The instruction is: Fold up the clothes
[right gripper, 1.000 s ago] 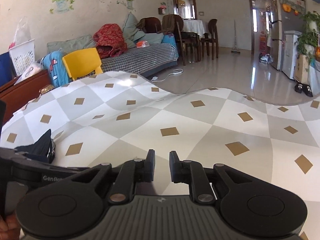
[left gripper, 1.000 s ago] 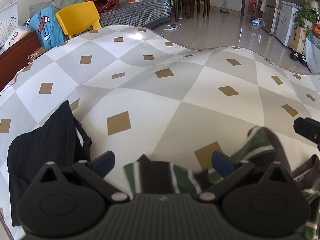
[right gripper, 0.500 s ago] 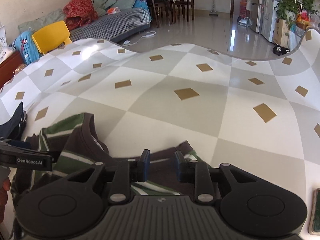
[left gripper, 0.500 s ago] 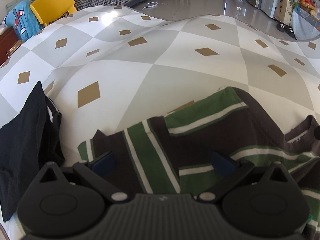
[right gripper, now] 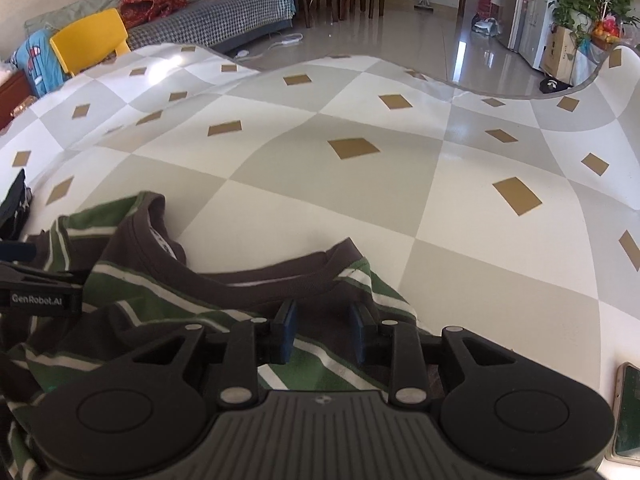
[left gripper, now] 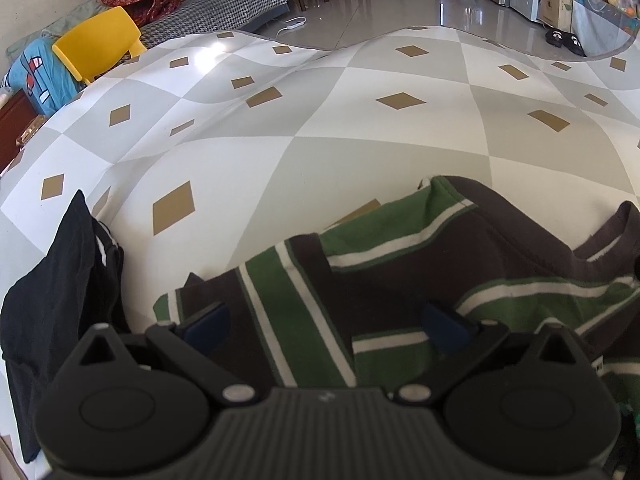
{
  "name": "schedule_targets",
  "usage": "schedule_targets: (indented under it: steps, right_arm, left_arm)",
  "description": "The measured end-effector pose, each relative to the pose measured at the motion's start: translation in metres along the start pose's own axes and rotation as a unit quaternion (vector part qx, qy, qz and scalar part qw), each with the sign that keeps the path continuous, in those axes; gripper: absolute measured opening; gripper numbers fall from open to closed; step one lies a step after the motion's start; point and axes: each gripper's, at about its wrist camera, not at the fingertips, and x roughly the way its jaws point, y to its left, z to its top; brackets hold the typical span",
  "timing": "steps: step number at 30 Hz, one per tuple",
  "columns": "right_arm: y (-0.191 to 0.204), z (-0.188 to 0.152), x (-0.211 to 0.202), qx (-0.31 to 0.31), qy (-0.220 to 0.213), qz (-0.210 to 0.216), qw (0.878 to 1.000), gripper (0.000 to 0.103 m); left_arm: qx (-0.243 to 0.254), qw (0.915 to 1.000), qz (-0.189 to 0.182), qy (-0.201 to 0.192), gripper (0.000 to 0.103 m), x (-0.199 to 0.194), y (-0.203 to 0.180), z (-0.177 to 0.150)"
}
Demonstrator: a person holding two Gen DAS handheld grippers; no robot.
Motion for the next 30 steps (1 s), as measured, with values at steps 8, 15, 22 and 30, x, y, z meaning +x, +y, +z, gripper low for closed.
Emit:
schedule_targets:
  steps: [8, 15, 22, 30]
  right_arm:
    - [0.002, 0.019, 0.008, -0.012, -0.029, -0.002, 1.000, 0.031]
    - [0.018, 0.024, 0.025, -0.045, 0.007, 0.022, 0.999, 0.031]
    - [0.028, 0.025, 0.035, -0.074, 0.025, -0.007, 0.997, 0.029]
    - [0.018, 0.026, 0.041, -0.072, 0.005, -0.072, 0.995, 0.028]
  left_arm:
    - [0.004, 1.0000, -0.002, 0.003, 0.103, 0.000, 0.001, 0.001]
    - [0.007, 1.0000, -0.005, 0.002, 0.103, 0.000, 0.002, 0.000]
    - [0.009, 0.9999, -0.006, -0.001, 0.103, 0.001, 0.003, 0.000]
    - [0.014, 0.9999, 0.003, -0.008, 0.103, 0.003, 0.002, 0.003]
